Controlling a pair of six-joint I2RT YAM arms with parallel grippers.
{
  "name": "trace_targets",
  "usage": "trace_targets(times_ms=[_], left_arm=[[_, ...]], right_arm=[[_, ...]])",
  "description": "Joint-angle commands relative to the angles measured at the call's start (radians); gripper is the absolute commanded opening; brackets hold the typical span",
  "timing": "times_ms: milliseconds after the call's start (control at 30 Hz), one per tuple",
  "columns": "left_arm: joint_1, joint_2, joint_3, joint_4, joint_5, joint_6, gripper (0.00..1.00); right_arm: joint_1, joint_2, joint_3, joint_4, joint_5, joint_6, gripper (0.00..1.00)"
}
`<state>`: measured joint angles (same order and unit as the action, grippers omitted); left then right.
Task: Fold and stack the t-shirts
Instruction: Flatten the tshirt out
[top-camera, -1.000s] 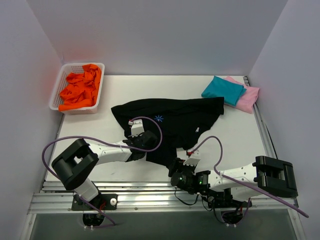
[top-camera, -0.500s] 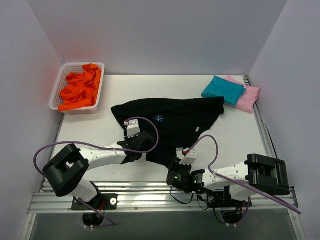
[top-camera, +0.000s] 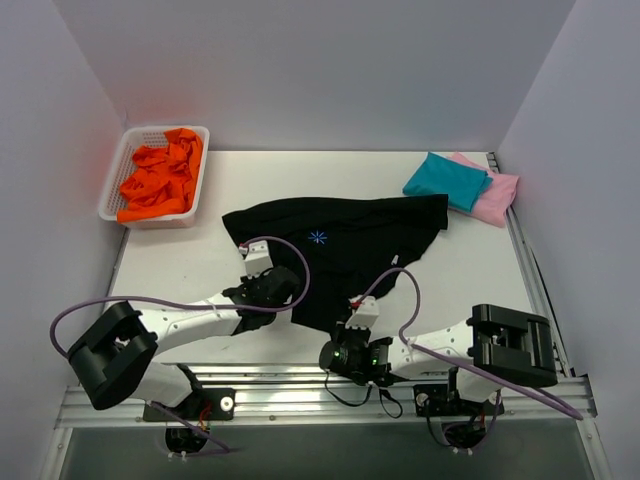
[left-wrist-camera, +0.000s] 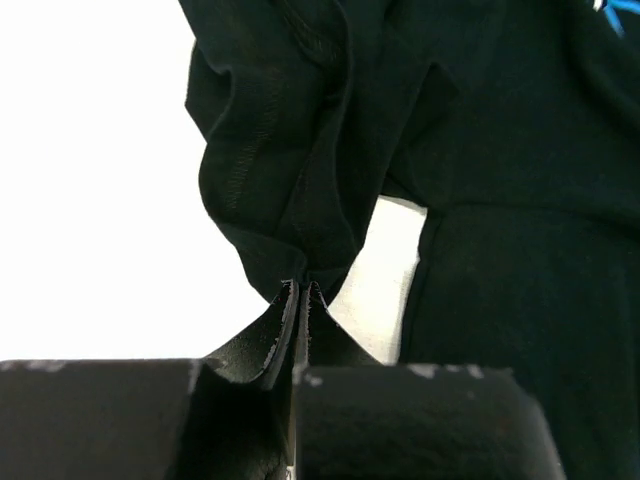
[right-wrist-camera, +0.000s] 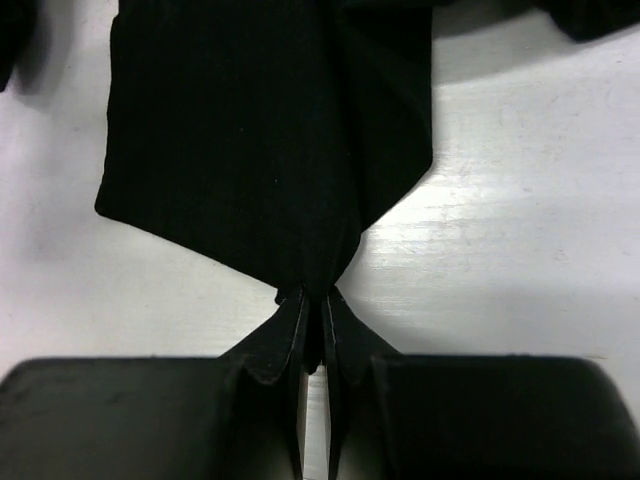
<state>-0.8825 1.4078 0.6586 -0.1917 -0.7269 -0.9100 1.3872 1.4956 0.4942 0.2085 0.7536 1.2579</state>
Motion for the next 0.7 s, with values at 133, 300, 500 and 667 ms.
trace_targets(times_ms=[133,300,500,667], left_arm=[[-0.108,-0.177,0.114,-0.244,-0.169,-0.041,0.02],[-0.24,-0.338,0.344,-0.569,-0.357,-0.087,0.02],[-0.286,-0.559,0.516,-0.606,-0.462,0.048,0.02],[-0.286,-0.662,0.625,-0.493,-0.503,0.32,0.02]], right_arm=[[0.016,-0.219,0.125,-0.473,0.173,0.096,0.0],[0.029,-0.385,0.439,-0.96,0.353,0.132,0.0],[0.035,-0.495,0.743,-1.242,0.538,0.103,0.0],[0.033,-0.563,0.96,-1.183,0.638,-0.145,0.0]])
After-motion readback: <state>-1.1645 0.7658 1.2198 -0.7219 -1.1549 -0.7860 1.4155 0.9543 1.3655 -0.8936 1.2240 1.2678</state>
